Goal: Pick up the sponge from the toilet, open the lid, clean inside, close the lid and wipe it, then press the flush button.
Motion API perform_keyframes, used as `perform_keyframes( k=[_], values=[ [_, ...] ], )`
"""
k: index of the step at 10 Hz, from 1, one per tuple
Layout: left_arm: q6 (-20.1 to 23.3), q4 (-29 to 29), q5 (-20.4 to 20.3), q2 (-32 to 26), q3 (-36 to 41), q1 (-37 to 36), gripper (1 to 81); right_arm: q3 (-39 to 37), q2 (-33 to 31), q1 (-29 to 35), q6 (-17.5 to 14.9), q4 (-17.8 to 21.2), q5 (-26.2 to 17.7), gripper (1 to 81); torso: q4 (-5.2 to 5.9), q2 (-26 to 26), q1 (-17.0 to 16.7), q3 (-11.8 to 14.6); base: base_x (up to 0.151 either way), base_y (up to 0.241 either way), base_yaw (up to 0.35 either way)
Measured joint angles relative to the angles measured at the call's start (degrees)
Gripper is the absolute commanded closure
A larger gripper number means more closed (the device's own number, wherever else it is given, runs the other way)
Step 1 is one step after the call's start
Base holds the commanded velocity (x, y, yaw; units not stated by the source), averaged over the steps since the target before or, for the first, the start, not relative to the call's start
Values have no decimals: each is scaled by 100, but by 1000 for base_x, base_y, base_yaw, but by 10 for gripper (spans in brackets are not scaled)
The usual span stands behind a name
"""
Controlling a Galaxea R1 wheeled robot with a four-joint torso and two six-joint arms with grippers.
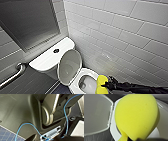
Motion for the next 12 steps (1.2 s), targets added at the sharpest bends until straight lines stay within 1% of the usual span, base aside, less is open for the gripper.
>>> perform_keyframes(
  k=[1,3,5,9,11,12],
  values=[
    [0,2,-2,2,-9,-22,10,-20,24,83,9,0,-50,811,0,2,2,-164,0,0,0],
    [0,2,-7,55,-88,-39,10,-52,127,300,71,-6,-140,811,0,5,5,-289,0,0,0],
    [2,2,-13,121,-177,-39,10,-221,391,579,110,-4,-127,811,0,7,7,-290,0,0,0],
    [77,2,-16,129,-199,-6,10,-1197,1214,697,118,-4,-201,811,0,7,7,-293,0,0,0],
    [93,4,-13,155,-212,-2,10,-1517,1705,752,149,-1,-210,811,0,7,7,-293,0,0,0],
    [107,2,-11,160,-218,9,10,-1566,1777,790,151,0,-251,811,0,7,7,-293,0,0,0]
  ],
)
